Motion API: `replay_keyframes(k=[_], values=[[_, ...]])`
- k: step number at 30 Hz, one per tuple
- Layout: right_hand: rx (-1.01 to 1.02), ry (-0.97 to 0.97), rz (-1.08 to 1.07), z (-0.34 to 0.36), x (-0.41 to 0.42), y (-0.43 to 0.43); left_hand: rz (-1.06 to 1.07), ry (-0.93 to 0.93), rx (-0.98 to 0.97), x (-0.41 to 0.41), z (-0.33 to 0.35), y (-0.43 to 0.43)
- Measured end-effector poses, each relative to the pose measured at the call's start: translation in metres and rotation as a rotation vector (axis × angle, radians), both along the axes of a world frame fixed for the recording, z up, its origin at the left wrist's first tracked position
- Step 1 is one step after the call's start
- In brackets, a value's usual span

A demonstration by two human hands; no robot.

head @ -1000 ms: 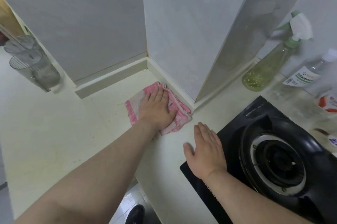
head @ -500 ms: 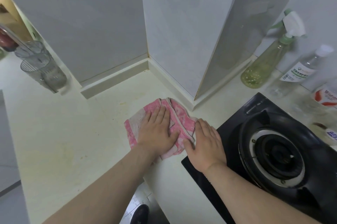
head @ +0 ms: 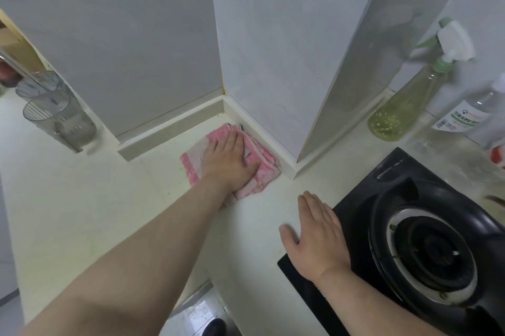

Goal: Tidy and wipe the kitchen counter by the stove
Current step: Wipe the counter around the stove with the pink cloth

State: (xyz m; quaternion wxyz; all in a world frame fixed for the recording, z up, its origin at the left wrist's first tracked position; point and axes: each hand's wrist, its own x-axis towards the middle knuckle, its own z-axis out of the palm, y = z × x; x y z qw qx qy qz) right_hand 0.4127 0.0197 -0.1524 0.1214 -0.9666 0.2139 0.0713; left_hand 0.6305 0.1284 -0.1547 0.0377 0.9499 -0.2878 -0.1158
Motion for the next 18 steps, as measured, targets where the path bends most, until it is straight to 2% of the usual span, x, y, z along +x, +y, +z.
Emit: replay_keyframes(k=[11,18], values=[[0.006,-0.011,0.005,-0.002,0.001,-0.002,0.051,-0.008,0.03,0.031,0.003,-0.01],[0.004,0.001,0.011,-0.001,0.001,-0.001,-0.001,-0.003,-0.036,-0.031,0.002,0.005]])
